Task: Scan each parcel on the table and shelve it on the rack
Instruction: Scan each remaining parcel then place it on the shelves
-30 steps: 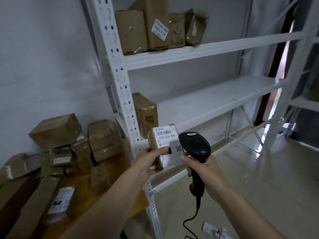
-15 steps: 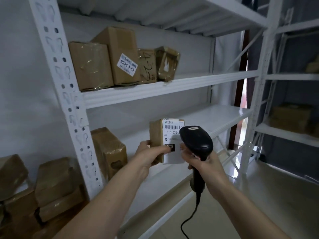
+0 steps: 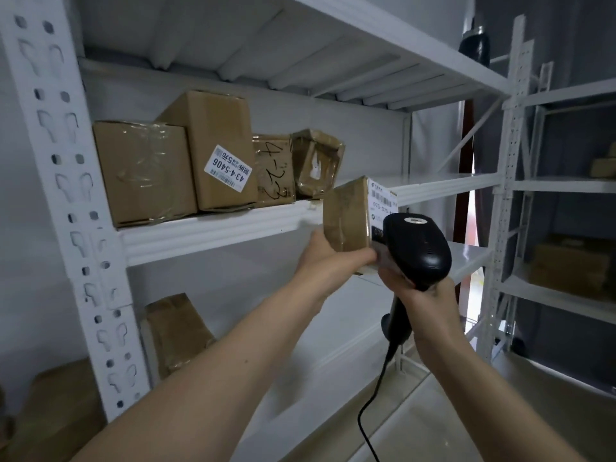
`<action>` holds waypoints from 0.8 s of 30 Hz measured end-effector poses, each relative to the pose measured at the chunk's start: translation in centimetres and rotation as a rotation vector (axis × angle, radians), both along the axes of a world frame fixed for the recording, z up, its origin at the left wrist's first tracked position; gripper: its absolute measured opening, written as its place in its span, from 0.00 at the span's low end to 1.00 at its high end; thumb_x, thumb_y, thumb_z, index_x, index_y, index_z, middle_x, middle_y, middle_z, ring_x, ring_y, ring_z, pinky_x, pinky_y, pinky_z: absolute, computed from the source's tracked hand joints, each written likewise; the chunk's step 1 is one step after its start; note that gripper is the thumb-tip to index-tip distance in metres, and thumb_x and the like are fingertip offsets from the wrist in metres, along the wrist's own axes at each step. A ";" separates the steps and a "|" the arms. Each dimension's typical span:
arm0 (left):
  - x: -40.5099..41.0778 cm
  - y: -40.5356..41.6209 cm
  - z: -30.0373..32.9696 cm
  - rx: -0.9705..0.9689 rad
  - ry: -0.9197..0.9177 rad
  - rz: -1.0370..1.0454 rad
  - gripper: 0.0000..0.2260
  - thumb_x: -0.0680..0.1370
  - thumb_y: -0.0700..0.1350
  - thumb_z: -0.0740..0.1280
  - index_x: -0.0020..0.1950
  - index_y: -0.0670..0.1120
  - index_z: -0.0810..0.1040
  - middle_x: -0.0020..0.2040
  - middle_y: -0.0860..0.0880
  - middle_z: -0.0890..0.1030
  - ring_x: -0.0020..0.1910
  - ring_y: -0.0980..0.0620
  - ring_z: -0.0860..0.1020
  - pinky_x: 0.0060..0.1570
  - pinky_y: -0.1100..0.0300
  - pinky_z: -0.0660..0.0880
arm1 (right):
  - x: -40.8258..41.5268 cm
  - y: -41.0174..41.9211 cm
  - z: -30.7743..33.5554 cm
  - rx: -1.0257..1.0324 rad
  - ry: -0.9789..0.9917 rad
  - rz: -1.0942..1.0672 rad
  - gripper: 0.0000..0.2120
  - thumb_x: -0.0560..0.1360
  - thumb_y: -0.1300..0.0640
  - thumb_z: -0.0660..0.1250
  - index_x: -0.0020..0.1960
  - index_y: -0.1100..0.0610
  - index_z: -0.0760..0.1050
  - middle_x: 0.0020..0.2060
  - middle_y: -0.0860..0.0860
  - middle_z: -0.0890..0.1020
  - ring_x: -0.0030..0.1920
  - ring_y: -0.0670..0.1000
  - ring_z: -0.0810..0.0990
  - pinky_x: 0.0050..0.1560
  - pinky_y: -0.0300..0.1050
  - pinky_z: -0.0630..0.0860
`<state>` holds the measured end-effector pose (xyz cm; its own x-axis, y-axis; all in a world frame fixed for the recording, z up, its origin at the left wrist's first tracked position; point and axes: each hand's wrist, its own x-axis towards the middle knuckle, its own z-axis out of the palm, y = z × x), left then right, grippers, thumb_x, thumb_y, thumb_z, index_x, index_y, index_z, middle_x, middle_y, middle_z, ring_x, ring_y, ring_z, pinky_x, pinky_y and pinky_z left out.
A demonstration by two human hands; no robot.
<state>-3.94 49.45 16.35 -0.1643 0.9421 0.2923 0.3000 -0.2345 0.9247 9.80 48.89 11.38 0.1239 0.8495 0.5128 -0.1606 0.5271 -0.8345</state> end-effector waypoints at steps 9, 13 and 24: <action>4.5 4.5 6.3 0.137 0.169 0.063 0.39 0.64 0.53 0.80 0.69 0.49 0.64 0.58 0.53 0.78 0.57 0.53 0.77 0.56 0.57 0.76 | 3.4 7.3 6.7 0.037 0.101 0.056 0.14 0.70 0.65 0.73 0.50 0.49 0.78 0.38 0.43 0.83 0.41 0.37 0.81 0.42 0.34 0.74; 5.7 7.9 9.0 0.119 0.187 0.107 0.31 0.69 0.50 0.77 0.68 0.47 0.69 0.59 0.50 0.78 0.56 0.52 0.77 0.49 0.60 0.75 | 4.5 11.5 10.0 -0.006 0.088 0.084 0.10 0.71 0.63 0.74 0.47 0.50 0.78 0.41 0.49 0.82 0.46 0.47 0.80 0.46 0.41 0.74; 5.8 14.3 9.1 0.150 -0.049 0.344 0.20 0.71 0.41 0.73 0.63 0.44 0.76 0.55 0.47 0.81 0.55 0.47 0.80 0.58 0.49 0.77 | 2.8 20.7 12.6 -0.179 0.034 0.278 0.15 0.71 0.61 0.74 0.57 0.59 0.77 0.49 0.55 0.82 0.54 0.57 0.80 0.62 0.56 0.74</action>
<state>1.90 63.72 25.41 -0.4807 0.7769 0.4067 0.3412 -0.2616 0.9029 12.60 69.57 24.02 -0.1109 0.9294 0.3520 -0.3071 0.3049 -0.9015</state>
